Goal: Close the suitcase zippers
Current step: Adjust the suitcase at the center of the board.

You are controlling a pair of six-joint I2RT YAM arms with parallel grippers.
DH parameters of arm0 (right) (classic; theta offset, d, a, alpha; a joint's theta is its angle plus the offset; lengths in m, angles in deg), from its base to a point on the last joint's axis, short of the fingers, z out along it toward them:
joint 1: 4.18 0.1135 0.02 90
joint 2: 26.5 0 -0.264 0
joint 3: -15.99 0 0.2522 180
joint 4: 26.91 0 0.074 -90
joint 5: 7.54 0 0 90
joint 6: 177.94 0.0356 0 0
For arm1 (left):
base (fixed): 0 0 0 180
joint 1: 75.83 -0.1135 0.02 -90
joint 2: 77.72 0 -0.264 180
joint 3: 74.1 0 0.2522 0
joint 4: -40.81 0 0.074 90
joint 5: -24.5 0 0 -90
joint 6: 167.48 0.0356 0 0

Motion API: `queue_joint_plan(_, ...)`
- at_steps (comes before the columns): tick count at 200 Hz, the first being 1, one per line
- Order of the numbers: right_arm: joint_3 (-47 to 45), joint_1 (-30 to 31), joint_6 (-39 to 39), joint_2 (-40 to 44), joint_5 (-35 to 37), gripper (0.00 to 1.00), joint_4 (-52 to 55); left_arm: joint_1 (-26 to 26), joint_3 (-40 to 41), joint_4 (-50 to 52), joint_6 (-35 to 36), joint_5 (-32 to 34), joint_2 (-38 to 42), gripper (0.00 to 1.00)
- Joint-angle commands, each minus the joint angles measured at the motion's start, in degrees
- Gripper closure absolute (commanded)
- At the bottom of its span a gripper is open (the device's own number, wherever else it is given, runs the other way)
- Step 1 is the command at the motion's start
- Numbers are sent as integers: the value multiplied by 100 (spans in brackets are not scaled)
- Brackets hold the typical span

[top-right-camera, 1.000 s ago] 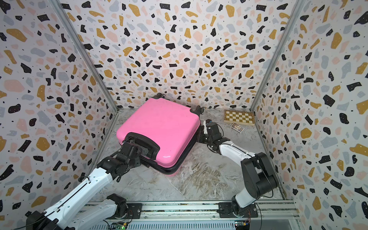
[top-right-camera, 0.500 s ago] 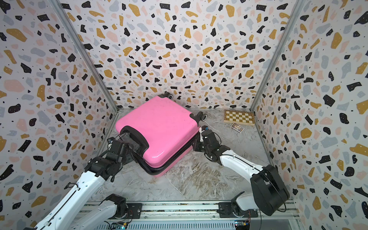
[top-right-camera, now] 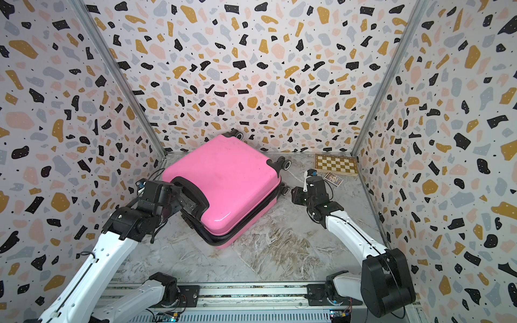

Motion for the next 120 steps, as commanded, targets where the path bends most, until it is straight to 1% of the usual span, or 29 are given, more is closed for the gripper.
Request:
queue_joint_plan(1, 188, -30, -170, 179, -78, 52, 210, 11, -158, -93, -553, 47, -293, 21)
queue_joint_plan(28, 164, -34, -106, 267, -176, 52, 189, -74, -84, -610, -414, -161, -670, 24)
queue_joint_plan(53, 135, -25, -38, 279, -378, 52, 101, -181, -123, -700, -412, -404, -1059, 25)
queue_joint_plan(79, 196, -35, -90, 238, -364, 52, 131, -266, 59, -973, -459, -717, -1295, 26)
queue_joint_plan(105, 338, -29, -190, 180, -340, 50, 205, -499, 245, -1131, -436, -1126, -1545, 34)
queue_joint_plan(120, 429, -57, -309, 152, -270, 50, 261, -669, 301, -1111, -301, -1241, -1652, 44)
